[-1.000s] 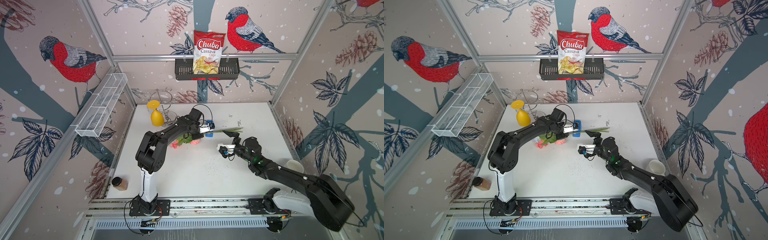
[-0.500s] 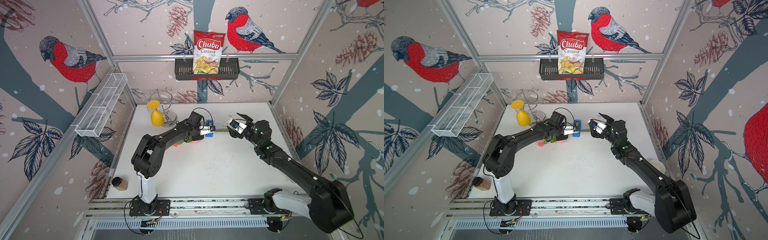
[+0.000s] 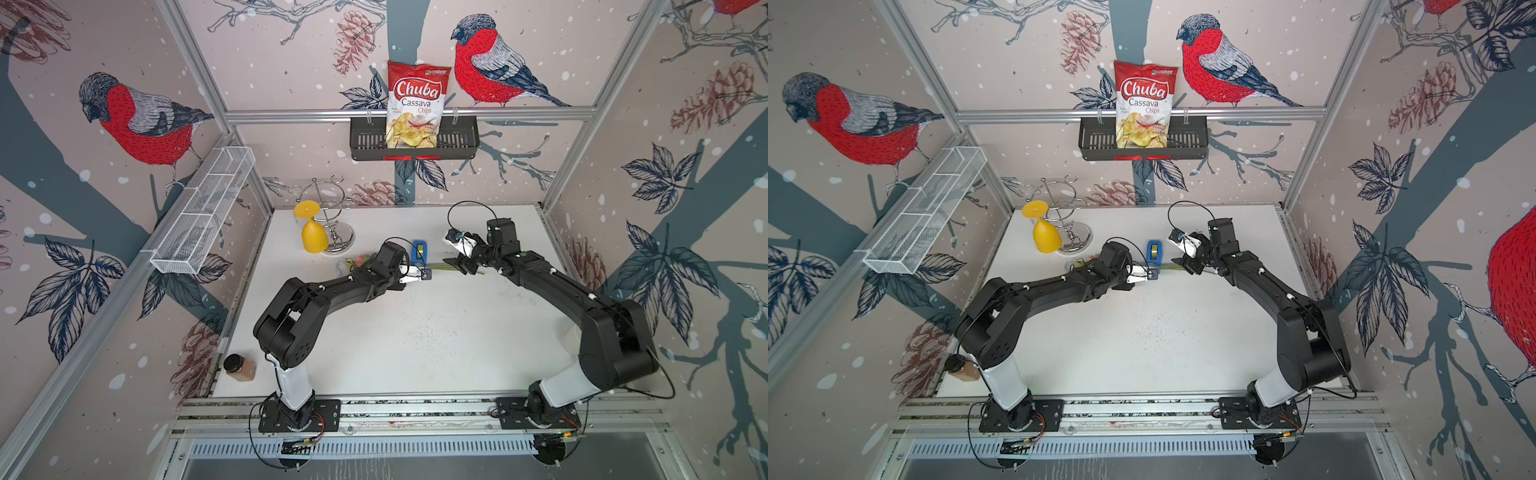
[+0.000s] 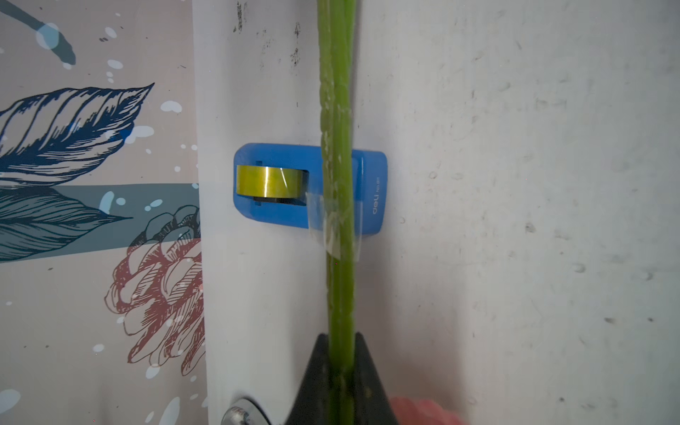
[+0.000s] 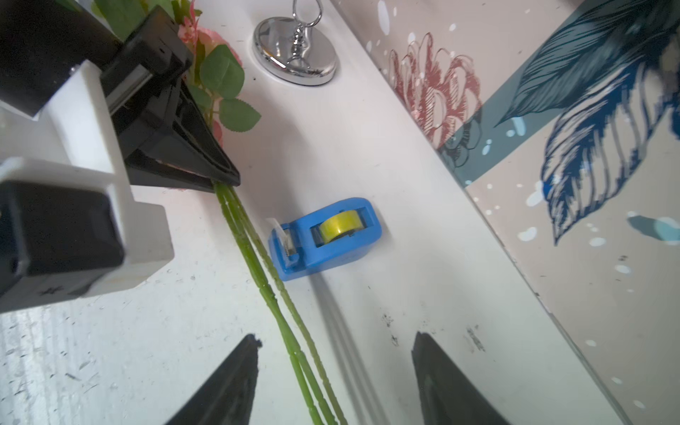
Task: Wrap bouquets with tape
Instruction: Wrap the tape around the bouquet.
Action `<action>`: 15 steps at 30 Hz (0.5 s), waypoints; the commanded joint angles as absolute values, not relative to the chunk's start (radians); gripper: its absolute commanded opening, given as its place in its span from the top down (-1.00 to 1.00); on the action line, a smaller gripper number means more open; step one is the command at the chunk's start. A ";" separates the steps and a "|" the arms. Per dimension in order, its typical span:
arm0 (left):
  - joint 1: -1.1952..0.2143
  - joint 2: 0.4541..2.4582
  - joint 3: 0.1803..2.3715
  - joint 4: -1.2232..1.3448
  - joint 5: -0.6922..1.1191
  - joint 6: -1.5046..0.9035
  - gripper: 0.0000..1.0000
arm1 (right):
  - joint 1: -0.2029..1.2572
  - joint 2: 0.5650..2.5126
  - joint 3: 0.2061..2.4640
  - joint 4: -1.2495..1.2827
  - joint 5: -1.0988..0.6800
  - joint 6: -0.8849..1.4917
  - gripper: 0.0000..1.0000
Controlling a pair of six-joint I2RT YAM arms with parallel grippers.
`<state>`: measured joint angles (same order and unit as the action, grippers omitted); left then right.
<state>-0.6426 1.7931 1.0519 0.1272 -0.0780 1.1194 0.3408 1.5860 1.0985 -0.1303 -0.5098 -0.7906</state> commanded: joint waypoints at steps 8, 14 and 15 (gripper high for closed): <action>-0.656 1.737 0.899 0.549 -0.171 1.246 1.00 | 0.339 1.808 1.367 -0.464 -0.639 -0.894 -0.51; -0.675 1.742 0.826 0.743 -0.202 1.309 1.00 | 0.345 1.930 1.519 -0.615 -0.674 -0.945 -0.36; -0.675 1.742 0.826 0.755 -0.204 1.313 1.00 | 0.345 1.945 1.538 -0.626 -0.674 -0.948 -0.36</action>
